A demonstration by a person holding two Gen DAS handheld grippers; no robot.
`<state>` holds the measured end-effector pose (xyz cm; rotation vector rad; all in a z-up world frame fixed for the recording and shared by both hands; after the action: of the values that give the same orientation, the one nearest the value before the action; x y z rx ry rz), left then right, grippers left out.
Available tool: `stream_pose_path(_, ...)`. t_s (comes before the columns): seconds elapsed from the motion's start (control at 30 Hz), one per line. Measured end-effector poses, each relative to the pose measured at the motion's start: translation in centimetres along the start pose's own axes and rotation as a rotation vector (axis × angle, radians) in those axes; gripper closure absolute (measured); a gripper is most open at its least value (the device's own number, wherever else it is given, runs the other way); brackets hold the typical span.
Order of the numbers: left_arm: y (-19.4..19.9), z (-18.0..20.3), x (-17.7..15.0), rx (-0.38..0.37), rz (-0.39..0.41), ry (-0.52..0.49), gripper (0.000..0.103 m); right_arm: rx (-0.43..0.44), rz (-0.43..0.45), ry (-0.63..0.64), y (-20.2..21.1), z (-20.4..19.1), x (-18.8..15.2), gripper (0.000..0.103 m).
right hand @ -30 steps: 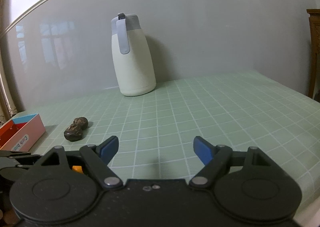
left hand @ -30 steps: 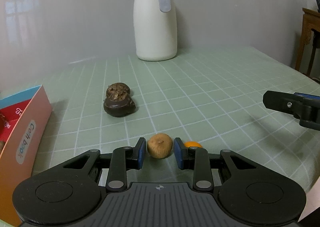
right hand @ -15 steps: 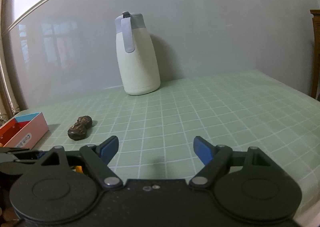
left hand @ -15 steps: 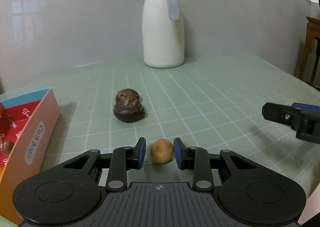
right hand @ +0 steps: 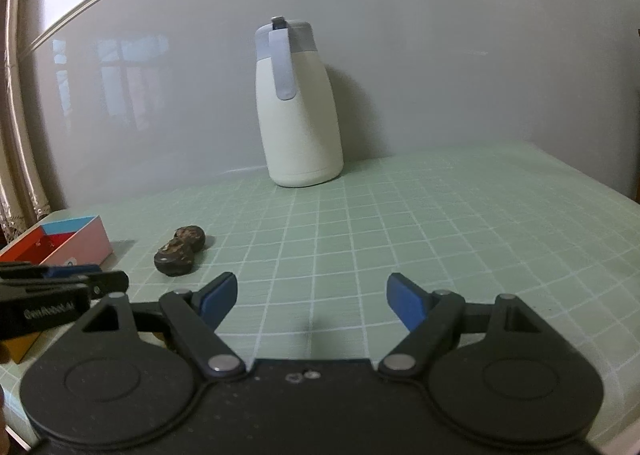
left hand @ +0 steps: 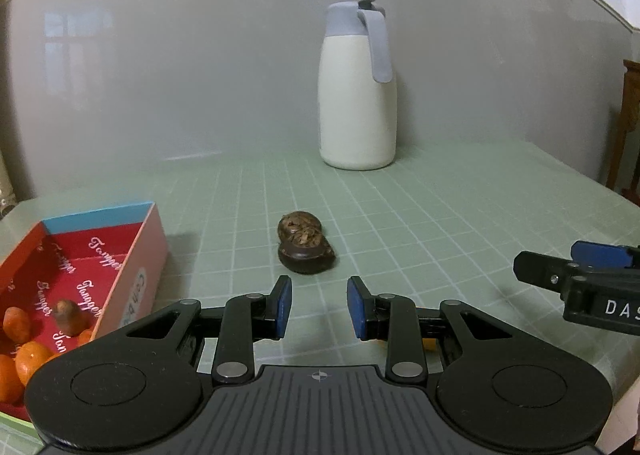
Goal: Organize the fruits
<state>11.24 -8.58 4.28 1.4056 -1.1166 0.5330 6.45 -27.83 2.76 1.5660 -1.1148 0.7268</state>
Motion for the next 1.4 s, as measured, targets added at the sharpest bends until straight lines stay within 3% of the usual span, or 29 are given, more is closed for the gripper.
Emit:
stream_pose_path(0.27,-0.7,2.0,-0.5,-0.051,-0.024,-0.046,0.072,0.001,0.000,0.013,0.2,0.1,-0.1,0.022)
stream_pose_path(0.67,-3.1,3.5,0.0,-0.120,-0.068,-0.016,0.072,-0.001,0.000,-0.017,-0.2,0.9,0.2,0.022)
stream_pose_path(0.87,-4.1,2.6,-0.7,-0.112,-0.115,0.034,0.072,-0.001,-0.001,-0.032,-0.1,1.3,0.3,0.021)
stream_pose_path(1.4,-2.7,2.3,-2.0,-0.059,-0.060,-0.007,0.075,-0.004,-0.009,-0.030,-0.2,1.0,0.0,0.021)
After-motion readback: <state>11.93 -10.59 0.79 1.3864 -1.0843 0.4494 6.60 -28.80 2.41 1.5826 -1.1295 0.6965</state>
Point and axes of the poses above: each gripper's, at about its wrist camera, not at the fingertips, and y roughly against the way its jaws point, z to its right, x to its top, the point moved 1 cm from there along -y, roughly the way its jaws point, and after that the axes turned 9 degrees about -y, right-handed, at the moved point
